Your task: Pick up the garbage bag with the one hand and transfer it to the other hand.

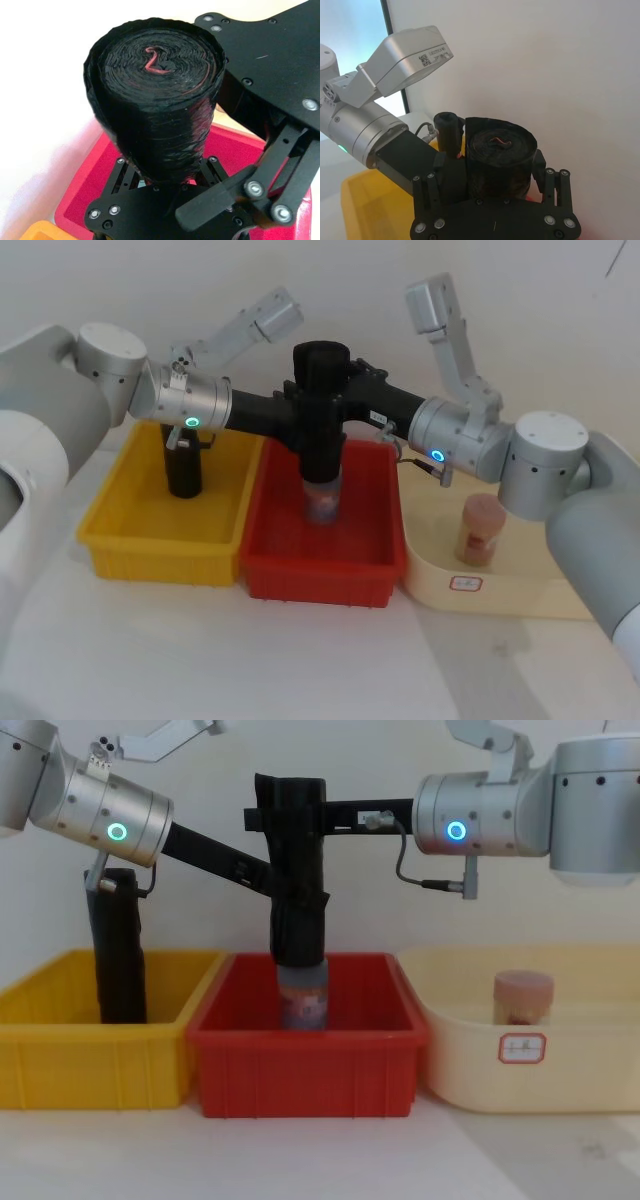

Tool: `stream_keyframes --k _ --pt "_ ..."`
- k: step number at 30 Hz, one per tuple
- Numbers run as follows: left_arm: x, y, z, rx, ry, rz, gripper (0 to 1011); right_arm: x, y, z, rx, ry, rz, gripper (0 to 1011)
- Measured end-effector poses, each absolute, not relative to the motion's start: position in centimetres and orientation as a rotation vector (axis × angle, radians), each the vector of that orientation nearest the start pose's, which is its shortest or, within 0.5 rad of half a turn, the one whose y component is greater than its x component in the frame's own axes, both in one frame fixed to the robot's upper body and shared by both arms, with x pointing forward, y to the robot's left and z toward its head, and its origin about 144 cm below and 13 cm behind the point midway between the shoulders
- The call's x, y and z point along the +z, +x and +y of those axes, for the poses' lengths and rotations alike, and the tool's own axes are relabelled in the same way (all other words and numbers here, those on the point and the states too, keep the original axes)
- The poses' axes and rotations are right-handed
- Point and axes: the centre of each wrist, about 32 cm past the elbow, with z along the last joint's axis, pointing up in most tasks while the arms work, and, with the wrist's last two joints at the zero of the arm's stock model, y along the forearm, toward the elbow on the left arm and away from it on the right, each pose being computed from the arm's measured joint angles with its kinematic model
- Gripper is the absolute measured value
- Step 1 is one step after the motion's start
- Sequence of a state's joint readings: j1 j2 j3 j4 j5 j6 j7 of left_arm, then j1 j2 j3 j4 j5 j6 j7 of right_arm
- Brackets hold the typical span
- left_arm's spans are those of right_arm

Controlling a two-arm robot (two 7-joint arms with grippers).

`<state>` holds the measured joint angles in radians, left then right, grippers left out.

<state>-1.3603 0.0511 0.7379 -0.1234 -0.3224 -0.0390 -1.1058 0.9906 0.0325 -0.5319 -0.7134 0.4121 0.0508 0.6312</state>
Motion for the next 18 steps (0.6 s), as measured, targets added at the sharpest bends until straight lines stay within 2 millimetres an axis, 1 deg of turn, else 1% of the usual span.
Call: stream_keyframes --k 18 --pt "134.37 73.14 23.15 0.394 0.421 -0.025 401 129.79 69.06 -12.72 -0.611 -0.038 -0.038 1000"
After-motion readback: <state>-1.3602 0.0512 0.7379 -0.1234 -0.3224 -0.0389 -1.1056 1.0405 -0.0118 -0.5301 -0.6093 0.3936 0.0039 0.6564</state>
